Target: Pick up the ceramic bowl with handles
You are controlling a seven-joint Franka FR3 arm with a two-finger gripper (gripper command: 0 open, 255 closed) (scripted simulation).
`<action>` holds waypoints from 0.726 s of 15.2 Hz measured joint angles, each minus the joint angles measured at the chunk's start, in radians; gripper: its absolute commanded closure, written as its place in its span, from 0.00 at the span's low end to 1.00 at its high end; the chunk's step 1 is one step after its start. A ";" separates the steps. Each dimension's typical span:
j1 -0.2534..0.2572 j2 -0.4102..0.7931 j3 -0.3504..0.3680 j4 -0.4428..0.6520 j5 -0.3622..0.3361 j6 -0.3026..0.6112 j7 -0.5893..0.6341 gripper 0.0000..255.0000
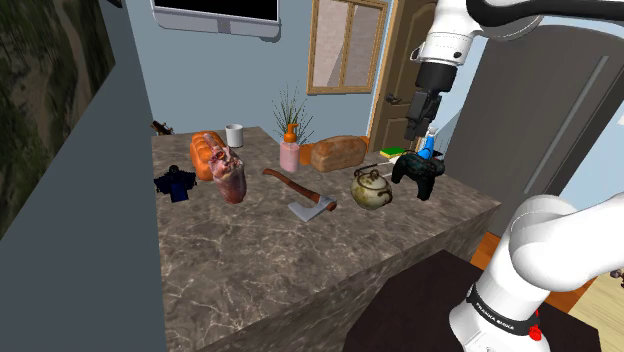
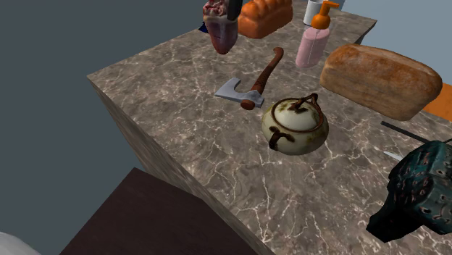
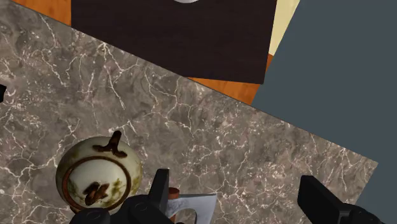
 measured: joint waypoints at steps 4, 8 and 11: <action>-0.006 0.033 -0.020 -0.024 -0.025 0.053 -0.034 0.00; -0.016 0.120 -0.057 -0.049 -0.065 0.159 -0.095 0.00; -0.026 0.184 -0.086 -0.068 -0.094 0.241 -0.140 0.00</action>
